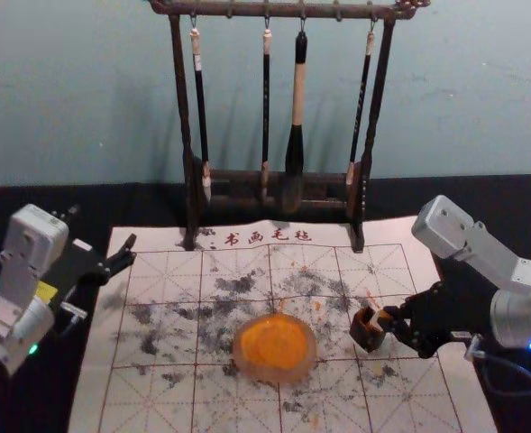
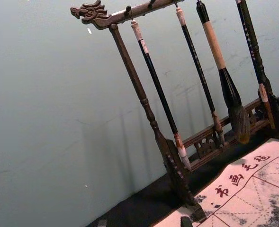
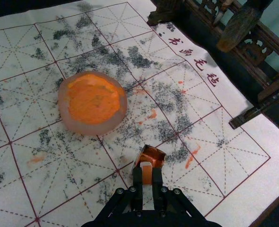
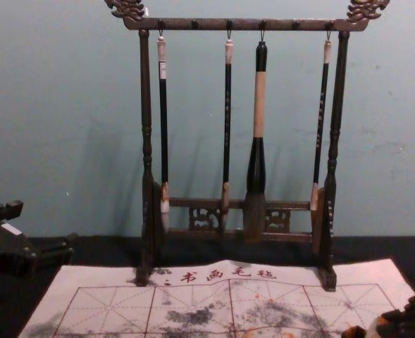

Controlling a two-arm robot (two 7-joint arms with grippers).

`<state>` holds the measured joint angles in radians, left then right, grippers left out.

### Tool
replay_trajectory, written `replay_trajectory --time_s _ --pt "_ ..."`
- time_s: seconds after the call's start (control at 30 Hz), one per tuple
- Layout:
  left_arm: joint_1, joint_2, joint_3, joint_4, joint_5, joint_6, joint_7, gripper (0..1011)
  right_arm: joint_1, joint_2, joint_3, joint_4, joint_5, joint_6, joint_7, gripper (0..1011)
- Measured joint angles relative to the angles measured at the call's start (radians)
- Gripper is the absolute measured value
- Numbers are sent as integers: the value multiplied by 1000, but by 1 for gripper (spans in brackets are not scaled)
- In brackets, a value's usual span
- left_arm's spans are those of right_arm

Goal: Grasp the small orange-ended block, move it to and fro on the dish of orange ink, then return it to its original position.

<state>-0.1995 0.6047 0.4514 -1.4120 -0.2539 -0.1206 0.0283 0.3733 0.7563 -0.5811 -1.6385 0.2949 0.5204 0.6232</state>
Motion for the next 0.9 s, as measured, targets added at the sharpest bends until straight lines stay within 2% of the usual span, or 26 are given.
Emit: replay_trajectory --time_s 0.63,0.9 --pt "0 0 0 0 0 0 0 1002 0 0 0 0 0 1 0 92" --pt "0 0 0 0 0 0 0 1001 0 0 -1 1 -1 3 0 283"
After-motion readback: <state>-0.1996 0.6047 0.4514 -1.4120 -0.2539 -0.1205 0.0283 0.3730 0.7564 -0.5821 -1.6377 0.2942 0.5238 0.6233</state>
